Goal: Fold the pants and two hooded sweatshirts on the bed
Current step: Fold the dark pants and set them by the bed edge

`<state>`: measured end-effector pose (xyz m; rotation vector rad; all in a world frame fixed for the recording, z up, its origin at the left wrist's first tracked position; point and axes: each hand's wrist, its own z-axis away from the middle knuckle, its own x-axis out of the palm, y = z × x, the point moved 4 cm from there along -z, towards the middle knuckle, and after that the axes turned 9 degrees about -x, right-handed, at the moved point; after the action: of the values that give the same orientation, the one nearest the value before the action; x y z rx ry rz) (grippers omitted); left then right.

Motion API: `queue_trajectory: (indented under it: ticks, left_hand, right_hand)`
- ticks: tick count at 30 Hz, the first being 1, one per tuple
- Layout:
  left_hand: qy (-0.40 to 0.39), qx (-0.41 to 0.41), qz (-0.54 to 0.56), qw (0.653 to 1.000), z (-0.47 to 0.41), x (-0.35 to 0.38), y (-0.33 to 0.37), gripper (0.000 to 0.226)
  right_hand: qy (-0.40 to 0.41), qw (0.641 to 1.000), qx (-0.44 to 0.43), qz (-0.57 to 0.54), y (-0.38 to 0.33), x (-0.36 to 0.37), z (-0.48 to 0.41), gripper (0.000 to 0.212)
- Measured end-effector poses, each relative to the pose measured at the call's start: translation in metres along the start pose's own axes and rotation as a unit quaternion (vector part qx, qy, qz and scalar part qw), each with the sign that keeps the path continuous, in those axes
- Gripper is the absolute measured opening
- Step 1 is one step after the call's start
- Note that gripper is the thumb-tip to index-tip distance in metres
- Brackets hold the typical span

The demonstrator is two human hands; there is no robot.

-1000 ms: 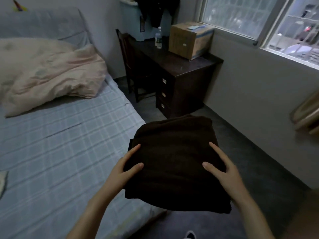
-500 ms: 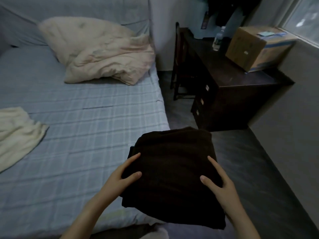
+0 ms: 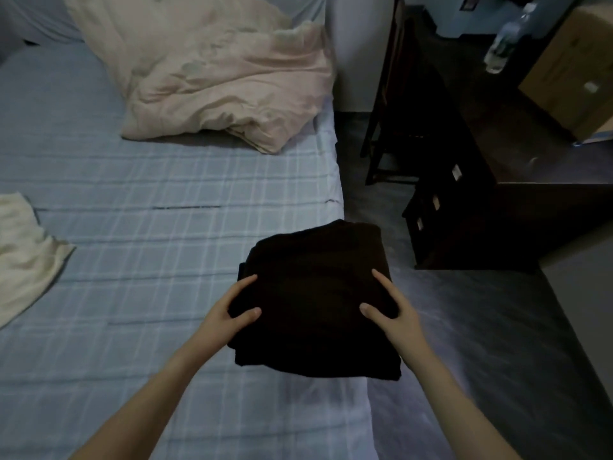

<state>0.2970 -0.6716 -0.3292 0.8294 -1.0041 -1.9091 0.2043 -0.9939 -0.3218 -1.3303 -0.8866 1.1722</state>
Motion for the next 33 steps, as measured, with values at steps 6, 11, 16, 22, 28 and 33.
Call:
queue_trajectory:
  ticks: [6, 11, 16, 22, 28, 33]
  left_hand:
    - [0.055, -0.006, 0.003, 0.998, -0.142, -0.029, -0.032, 0.058]
    - [0.056, -0.021, 0.012, 0.998, -0.214, -0.031, -0.084, 0.059]
    - [0.079, -0.019, 0.012, 0.997, -0.246, -0.029, -0.128, 0.059]
    - [0.085, -0.039, -0.001, 0.996, -0.247, -0.032, -0.136, 0.061]
    - [0.080, -0.065, -0.039, 0.994, -0.239, -0.028, -0.122, 0.062]
    - [0.190, -0.122, -0.348, 0.910, -0.217, -0.018, -0.089, 0.061]
  right_hand:
    - [-0.024, 0.998, -0.023, -0.054, 0.088, 0.036, -0.139, 0.063]
    - [-0.013, 0.998, -0.014, -0.065, 0.172, 0.060, -0.188, 0.063]
    - [-0.021, 0.999, -0.007, -0.046, 0.224, 0.065, -0.203, 0.064]
    - [-0.025, 1.000, 0.008, -0.017, 0.219, 0.066, -0.206, 0.065]
    - [-0.039, 0.999, 0.028, 0.016, 0.196, 0.068, -0.201, 0.066]
    - [-0.062, 0.985, 0.065, 0.145, 0.164, 0.066, -0.192, 0.069]
